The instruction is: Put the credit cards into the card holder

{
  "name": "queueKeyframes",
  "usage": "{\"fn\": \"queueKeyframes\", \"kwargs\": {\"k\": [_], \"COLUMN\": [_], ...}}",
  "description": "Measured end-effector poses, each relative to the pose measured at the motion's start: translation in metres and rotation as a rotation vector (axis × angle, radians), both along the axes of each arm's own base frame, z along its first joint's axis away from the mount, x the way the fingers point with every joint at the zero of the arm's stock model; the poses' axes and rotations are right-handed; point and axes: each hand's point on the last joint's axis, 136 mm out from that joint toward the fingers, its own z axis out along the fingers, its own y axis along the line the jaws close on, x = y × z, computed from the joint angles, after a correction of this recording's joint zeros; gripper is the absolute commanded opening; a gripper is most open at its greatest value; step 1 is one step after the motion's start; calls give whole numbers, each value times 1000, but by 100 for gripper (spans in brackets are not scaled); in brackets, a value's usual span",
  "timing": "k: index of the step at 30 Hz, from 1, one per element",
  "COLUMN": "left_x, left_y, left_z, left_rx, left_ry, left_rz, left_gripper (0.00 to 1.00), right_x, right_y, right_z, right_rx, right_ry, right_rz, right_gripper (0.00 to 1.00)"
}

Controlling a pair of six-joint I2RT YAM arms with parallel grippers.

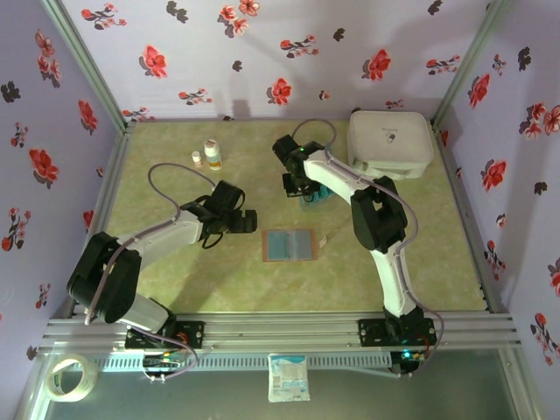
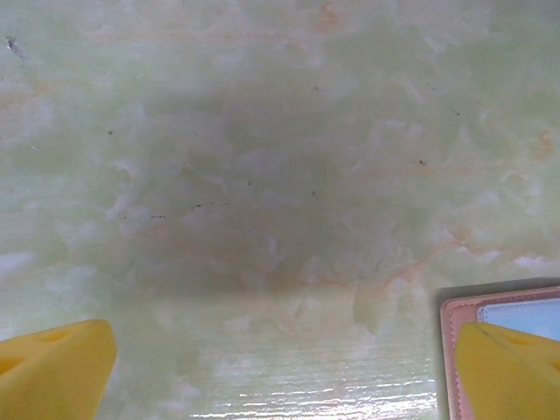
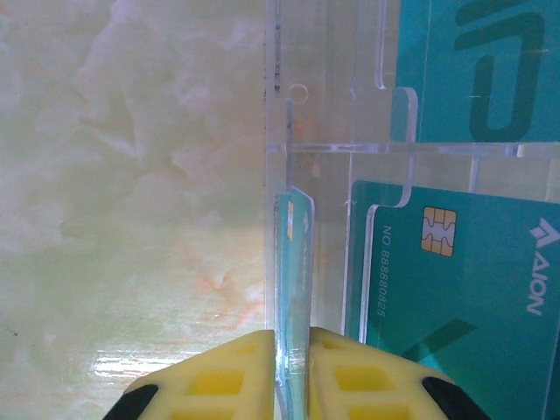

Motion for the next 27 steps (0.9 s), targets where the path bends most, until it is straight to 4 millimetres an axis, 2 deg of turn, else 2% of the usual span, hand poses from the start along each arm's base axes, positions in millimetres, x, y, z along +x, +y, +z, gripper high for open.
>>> {"fn": "queueKeyframes", "kwargs": {"k": [7,14,17,21,25,27], "left_x": [-1,-4,-4,-3,-6,-6], "left_y": [0,2,2,1,3,1], "left_z": [-1,-2,-1,4,17,25], "left_rx": [-1,8,12,-3,-43,-60], "left_ry": [7,20,19,-7,-63,-82], "left_rz": [-3,-3,-9,-11,-13,-24], "left_gripper": [100,100,100,100,100,100], "right_x": [1,2,2,-2,-20,-29], "right_y": [-1,1,3,5,3,1], "right_z": [1,7,23,62,100,113], "right_rx": [7,31,60,142,254,304], "right_ry": [-1,-5,-26,-89,-156,-185], "right_rz": [-6,-7,-4,-3,-14,-19], "right_gripper": [1,0,0,0,0,0]}}
